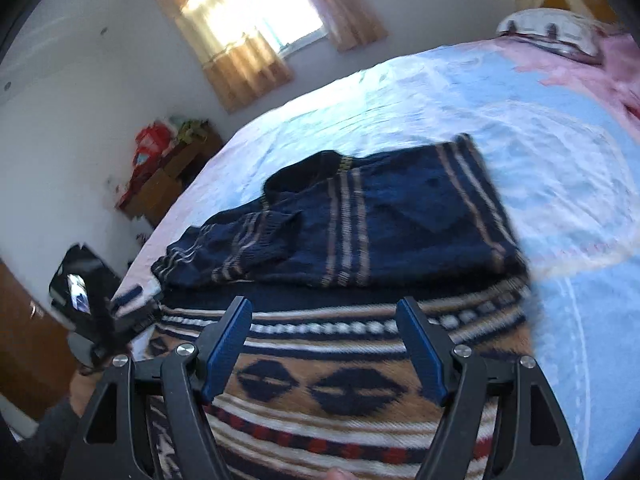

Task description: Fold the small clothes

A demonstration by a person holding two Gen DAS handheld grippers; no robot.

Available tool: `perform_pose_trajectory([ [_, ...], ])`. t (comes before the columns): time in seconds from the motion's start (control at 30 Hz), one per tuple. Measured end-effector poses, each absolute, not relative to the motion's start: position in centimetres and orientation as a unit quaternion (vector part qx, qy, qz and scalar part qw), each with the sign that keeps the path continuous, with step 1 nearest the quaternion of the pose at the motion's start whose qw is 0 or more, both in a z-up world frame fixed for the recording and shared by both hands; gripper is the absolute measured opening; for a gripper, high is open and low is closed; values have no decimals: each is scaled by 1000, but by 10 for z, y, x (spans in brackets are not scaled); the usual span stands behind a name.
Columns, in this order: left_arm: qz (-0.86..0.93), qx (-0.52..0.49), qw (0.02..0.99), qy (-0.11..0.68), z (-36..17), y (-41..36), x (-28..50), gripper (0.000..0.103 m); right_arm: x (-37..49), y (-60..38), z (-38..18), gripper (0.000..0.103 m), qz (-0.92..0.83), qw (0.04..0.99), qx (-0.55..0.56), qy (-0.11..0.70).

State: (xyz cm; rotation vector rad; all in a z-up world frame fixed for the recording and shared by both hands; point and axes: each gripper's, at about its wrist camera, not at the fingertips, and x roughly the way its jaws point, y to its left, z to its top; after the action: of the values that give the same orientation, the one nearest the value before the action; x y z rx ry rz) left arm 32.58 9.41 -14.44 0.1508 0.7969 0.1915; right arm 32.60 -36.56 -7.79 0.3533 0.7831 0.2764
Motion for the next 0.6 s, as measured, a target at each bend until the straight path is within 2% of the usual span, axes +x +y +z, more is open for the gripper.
perform_pose_trajectory([
  [0.13, 89, 13, 910, 406, -146, 116, 328, 71, 368, -340, -66, 75, 155, 879, 166, 419],
  [0.2, 84, -3, 908, 410, -149, 119, 329, 72, 392, -329, -70, 69, 150, 871, 173, 435],
  [0.5, 31, -112, 897, 426, -159, 148, 323, 78, 466, -269, -125, 66, 117, 849, 154, 491],
  [0.53, 29, -117, 897, 425, -160, 148, 322, 78, 472, -264, -130, 64, 109, 848, 149, 496],
  [0.6, 23, -123, 897, 424, -160, 148, 322, 80, 481, -256, -138, 47, 93, 849, 140, 501],
])
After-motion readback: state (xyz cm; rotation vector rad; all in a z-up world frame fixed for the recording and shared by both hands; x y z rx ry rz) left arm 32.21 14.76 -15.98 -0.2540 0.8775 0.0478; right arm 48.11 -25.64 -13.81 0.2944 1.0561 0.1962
